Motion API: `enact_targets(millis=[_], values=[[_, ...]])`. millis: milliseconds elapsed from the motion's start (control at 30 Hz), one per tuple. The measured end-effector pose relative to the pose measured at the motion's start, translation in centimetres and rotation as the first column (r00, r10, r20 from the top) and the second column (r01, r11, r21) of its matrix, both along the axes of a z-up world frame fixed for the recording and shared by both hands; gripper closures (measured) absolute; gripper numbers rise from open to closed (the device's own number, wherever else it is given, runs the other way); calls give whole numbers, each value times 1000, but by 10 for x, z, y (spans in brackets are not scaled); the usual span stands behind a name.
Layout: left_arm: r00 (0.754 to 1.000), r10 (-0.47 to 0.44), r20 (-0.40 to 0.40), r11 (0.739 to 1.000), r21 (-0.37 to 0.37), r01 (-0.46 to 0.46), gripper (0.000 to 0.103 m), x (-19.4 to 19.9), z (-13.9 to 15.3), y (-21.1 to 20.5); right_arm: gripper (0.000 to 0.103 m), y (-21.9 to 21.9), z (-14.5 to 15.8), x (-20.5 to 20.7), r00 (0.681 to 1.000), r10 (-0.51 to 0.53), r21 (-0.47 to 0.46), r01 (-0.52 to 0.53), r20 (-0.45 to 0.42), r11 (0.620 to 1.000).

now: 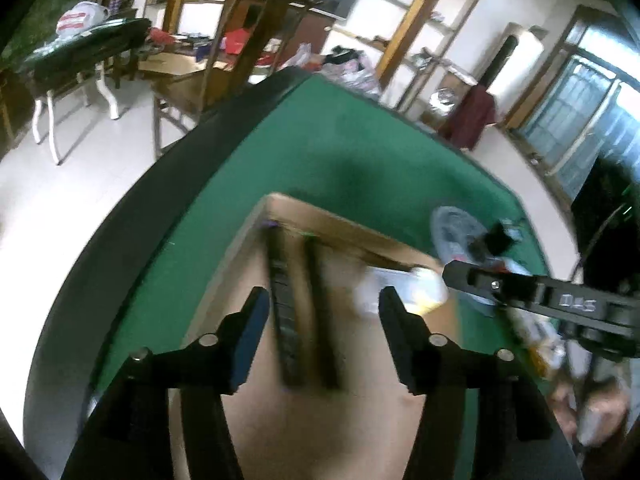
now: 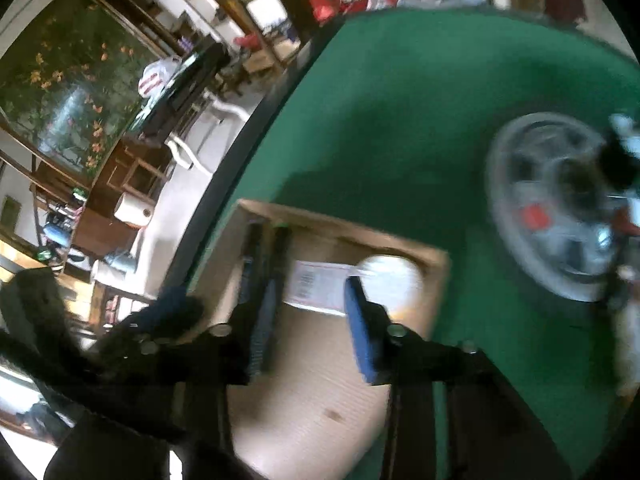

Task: Organize objects
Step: 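Lay both black markers in the cardboard tray and open both tools, then grasp the white pill bottle with the left tool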

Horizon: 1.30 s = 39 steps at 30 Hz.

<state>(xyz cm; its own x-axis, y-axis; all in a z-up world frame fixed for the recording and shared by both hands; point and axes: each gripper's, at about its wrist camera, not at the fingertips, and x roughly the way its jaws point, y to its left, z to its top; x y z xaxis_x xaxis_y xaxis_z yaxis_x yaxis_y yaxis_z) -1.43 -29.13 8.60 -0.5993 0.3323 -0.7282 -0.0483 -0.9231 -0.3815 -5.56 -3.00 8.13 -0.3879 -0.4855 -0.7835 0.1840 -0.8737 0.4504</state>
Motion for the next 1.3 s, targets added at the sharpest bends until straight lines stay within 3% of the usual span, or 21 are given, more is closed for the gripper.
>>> enact_targets(millis=[167,333,467,567,767,833,900,1033,1200,1300], values=[[995,-88,-55,987,133,94,42,42,34,35,60,81,13,37,992,-107,89,113,-73,990],[981,-174,-84,964,187,187,39,68,45,85,61,155,8,71,971,-225,103,233,-84,967],[971,-236,-48,952,190,241,39,78,32,124,61,189,-4,80,963,-264,42,267,-59,963],[972,-234,-4,959,161,232,39,78,20,140,61,200,-10,77,960,-271,17,272,-73,962],[980,-196,32,975,113,191,39,88,12,155,61,198,-32,55,961,-245,167,264,-128,950],[982,-185,40,978,101,180,39,91,8,156,61,196,-39,50,966,-230,173,248,-113,953],[983,-178,47,981,88,173,39,90,4,160,58,191,-39,54,976,-184,140,200,-119,970],[983,-171,66,984,59,167,39,81,-4,171,58,193,-33,68,991,-91,-52,86,-99,995],[978,-187,97,982,2,188,39,65,-22,198,58,222,-23,84,970,-161,-180,128,-181,975],[974,-193,114,979,-38,199,39,54,-31,217,58,245,-26,88,958,-227,-248,180,-177,952]])
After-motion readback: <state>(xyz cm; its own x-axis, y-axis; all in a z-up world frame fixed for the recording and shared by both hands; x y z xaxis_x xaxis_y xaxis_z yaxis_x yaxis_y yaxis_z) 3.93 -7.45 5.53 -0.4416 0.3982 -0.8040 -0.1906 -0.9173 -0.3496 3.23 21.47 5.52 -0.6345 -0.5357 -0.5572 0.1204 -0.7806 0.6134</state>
